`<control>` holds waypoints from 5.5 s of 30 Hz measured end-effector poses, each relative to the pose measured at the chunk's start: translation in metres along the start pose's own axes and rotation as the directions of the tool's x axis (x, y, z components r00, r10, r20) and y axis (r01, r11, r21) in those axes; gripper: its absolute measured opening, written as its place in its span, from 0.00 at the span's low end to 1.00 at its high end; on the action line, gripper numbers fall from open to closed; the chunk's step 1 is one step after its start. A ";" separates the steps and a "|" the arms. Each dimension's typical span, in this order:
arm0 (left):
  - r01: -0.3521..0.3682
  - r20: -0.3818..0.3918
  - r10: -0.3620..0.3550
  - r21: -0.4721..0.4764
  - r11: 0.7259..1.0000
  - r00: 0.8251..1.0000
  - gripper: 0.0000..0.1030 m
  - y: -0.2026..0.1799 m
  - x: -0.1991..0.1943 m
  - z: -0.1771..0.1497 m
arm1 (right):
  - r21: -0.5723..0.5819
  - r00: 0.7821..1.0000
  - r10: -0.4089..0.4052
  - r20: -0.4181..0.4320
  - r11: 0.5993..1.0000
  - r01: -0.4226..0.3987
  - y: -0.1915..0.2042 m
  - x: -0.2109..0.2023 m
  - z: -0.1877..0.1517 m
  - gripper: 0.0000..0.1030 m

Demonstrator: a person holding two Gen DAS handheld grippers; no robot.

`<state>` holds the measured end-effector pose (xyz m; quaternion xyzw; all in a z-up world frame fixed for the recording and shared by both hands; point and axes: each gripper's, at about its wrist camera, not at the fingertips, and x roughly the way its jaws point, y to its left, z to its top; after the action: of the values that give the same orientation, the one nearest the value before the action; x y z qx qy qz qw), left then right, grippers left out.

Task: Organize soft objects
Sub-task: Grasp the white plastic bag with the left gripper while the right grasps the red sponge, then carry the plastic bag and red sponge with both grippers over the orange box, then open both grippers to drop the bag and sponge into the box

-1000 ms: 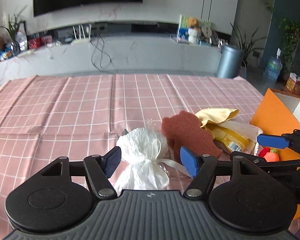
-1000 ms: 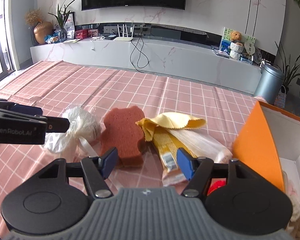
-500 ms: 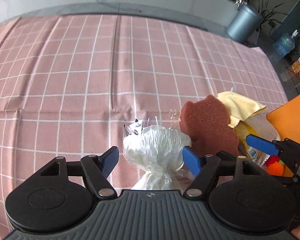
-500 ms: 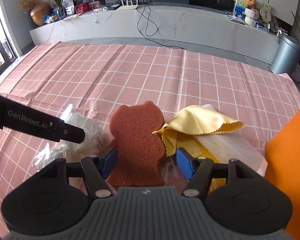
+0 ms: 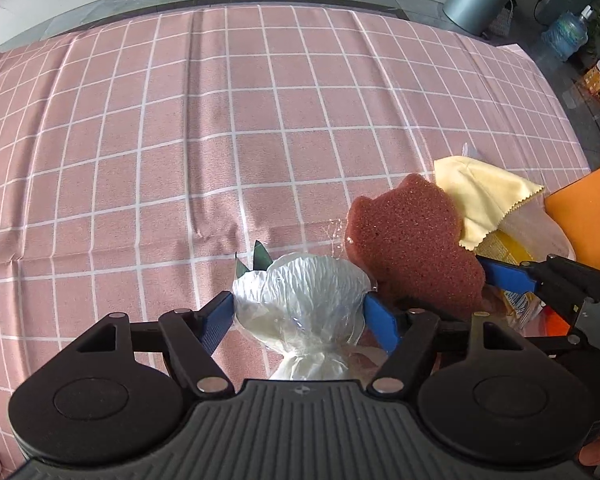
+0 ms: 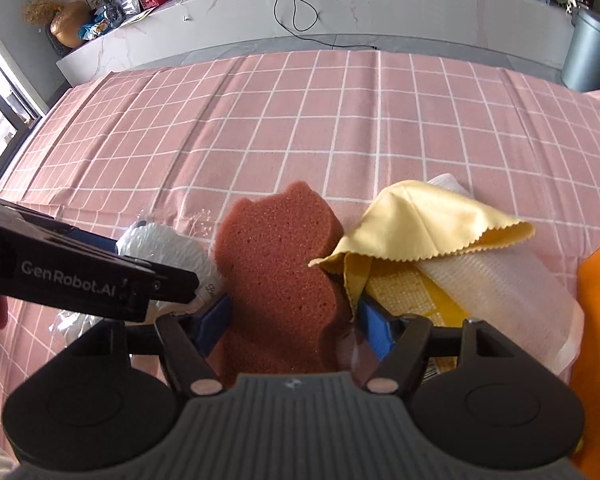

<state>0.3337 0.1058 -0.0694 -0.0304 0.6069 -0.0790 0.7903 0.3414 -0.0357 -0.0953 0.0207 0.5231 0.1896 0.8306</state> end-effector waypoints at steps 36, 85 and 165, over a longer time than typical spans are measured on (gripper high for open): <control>-0.129 0.510 0.076 0.070 0.989 0.857 0.54 -0.062 -0.080 -0.096 | -0.244 0.952 -0.058 0.302 0.960 0.136 0.010 -0.099 -0.065 0.41; -0.220 0.807 -0.181 0.357 0.908 0.562 0.54 -0.241 -0.139 -0.189 | 0.147 0.660 -0.366 0.656 0.920 0.364 -0.122 -0.311 -0.221 0.39; -0.090 0.413 -0.164 0.529 0.844 0.896 0.83 -0.302 0.017 -0.026 | -0.094 0.866 -0.445 0.227 0.876 0.474 -0.253 -0.149 -0.089 0.61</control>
<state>0.2861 -0.1931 -0.0486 0.1621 0.3637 -0.2515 0.8822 0.2807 -0.3353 -0.0664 -0.1468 0.4121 0.0208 0.8990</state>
